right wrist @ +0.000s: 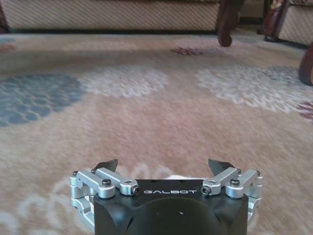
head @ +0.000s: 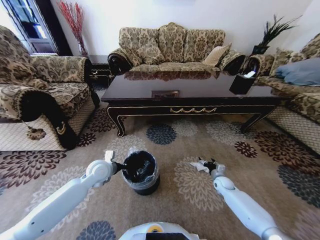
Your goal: Move to the front of the table and pick up the trash from the floor, then place it into the trash bin.
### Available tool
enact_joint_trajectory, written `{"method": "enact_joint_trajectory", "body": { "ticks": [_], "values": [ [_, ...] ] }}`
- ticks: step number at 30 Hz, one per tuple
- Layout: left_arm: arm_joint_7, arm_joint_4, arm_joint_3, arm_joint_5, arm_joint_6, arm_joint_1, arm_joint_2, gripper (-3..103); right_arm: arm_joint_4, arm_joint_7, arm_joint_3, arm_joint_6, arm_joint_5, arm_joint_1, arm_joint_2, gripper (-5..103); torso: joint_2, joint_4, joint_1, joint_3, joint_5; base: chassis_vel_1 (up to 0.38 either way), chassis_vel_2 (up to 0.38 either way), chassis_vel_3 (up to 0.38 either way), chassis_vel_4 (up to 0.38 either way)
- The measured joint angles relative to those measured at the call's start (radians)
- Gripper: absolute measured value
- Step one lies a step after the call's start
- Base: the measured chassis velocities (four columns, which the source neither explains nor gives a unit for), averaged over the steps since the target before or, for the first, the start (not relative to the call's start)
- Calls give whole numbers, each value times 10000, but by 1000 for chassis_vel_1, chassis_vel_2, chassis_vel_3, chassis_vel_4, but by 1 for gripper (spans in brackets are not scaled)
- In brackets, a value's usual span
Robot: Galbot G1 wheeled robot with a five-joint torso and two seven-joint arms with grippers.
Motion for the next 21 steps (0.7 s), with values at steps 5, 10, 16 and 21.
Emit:
{"method": "enact_joint_trajectory", "body": {
  "ticks": [5, 10, 16, 21],
  "values": [
    [21, -186, -97, 94, 1, 216, 121, 0, -904, -30, 38, 53, -262, 238, 316, 100, 0, 1, 0, 0, 0, 0, 0, 0, 0],
    [25, -425, -97, 83, -4, 226, 180, 0, -1548, -89, 100, 94, -352, 437, 580, 100, 0, 0, 0, 0, 0, 0, 0, 0, 0],
    [-40, -661, -60, 37, -16, 240, 200, 0, -2753, -378, 223, 193, -105, 980, 1118, 101, 0, -1, 0, 0, 0, 0, 0, 0, 0],
    [-133, -812, -45, 13, -24, 401, 116, 0, -3414, -578, 237, 215, -93, 1392, 1466, 85, 0, 5, 0, 0, -3, 0, 0, 0, 0]
  ]
}}
